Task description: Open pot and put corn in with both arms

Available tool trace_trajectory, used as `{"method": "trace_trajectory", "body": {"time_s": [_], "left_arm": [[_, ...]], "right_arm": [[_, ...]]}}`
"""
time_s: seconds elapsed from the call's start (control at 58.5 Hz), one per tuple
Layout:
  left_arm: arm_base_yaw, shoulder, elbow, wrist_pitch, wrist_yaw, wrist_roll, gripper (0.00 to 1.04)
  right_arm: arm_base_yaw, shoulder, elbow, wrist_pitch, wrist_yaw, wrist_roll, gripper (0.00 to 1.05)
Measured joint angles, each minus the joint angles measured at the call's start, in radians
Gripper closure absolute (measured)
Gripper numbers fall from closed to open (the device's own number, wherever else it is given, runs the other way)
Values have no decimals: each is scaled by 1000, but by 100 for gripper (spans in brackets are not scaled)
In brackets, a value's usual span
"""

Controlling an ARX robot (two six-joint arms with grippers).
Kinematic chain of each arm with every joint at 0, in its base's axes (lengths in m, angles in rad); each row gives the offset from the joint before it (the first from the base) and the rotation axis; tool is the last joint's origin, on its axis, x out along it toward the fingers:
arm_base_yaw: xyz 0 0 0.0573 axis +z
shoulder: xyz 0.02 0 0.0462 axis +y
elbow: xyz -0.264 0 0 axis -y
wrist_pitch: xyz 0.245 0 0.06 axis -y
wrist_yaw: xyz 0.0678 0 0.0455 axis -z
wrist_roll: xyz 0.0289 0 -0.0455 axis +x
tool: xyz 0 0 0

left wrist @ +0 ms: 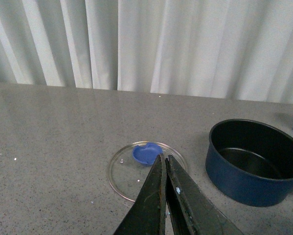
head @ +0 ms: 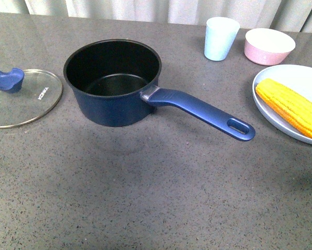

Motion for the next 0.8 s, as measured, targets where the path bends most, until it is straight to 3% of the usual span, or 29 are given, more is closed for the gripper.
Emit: {"method": "trace_trajectory", "body": {"time_s": [0.137,0.667,0.803], "left_arm": [[0,-156,0,-177,0,0,103],[0,-170,0,-185,0,-2,103],[0,-170,0,-185,0,-2,80]], "right_arm": [[0,0,0,0,0,0,9],[0,0,0,0,0,0,9],[0,0,0,0,0,0,9]]}}
